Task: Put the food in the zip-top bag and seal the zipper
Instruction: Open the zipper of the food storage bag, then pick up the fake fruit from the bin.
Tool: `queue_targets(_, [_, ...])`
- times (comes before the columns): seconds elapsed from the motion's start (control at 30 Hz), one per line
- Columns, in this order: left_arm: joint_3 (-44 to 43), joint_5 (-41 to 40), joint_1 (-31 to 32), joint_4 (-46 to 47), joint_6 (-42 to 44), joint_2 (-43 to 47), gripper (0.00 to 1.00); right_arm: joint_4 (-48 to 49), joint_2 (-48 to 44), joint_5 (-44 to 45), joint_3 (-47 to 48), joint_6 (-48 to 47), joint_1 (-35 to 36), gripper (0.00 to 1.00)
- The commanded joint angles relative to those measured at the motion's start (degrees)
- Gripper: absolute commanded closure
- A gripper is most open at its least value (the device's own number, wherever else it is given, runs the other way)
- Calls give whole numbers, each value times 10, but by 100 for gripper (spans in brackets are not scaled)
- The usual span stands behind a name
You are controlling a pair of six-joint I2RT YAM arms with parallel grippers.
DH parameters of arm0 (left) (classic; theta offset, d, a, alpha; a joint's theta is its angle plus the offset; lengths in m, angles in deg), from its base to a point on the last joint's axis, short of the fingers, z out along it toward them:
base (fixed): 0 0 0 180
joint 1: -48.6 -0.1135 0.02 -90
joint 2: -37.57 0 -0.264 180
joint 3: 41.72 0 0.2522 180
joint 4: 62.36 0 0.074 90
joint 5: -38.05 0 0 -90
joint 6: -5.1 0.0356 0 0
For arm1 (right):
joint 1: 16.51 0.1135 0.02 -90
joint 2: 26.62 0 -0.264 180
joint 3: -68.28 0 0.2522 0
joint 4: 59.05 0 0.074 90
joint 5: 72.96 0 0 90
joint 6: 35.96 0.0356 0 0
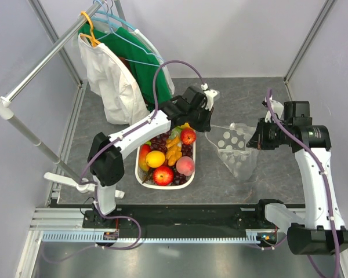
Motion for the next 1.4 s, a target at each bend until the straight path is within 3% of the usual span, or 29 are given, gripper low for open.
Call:
queue_targets(0.0, [-30,25,-3,-32,72,0,90,15,28,-28,-17,-10,-2,100])
queue_targets(0.1, [-30,96,-5,-34,107,24,65,51,37,-77,-49,5,-2,100])
queue_targets(0.13, [-29,113,-6,-41,127,32,49,59,39,-82,-63,9,-2,100])
queue_targets(0.2, [-35,168,-12,-58,146,53,42,68,44,-94,-70,15,-2,100])
queue_targets(0.3, [-30,263,-25,-84,209,84,6,80,48,-109,-78,23,-3,100])
queue_targets(0.33, [-12,272,-27,-86,235,114,0,84,47,-124,-80,29,-3,100])
queue_targets(0.47, [50,296,-38,-109,332,192,0,107,43,-153,-83,59,-2,100])
queue_targets(0.67, [167,265,-39,-160,504,288,0,146,43,-229,-104,125,-1,100])
queue_targets(0.83, [222,230,-26,-176,604,294,0,178,46,-253,-127,168,1,100])
queue_targets(1.03, [251,216,12,-167,672,274,0,181,38,-204,-156,153,2,100])
queue_targets(1.37, [286,184,50,-105,704,228,1,150,33,-124,-133,117,2,100])
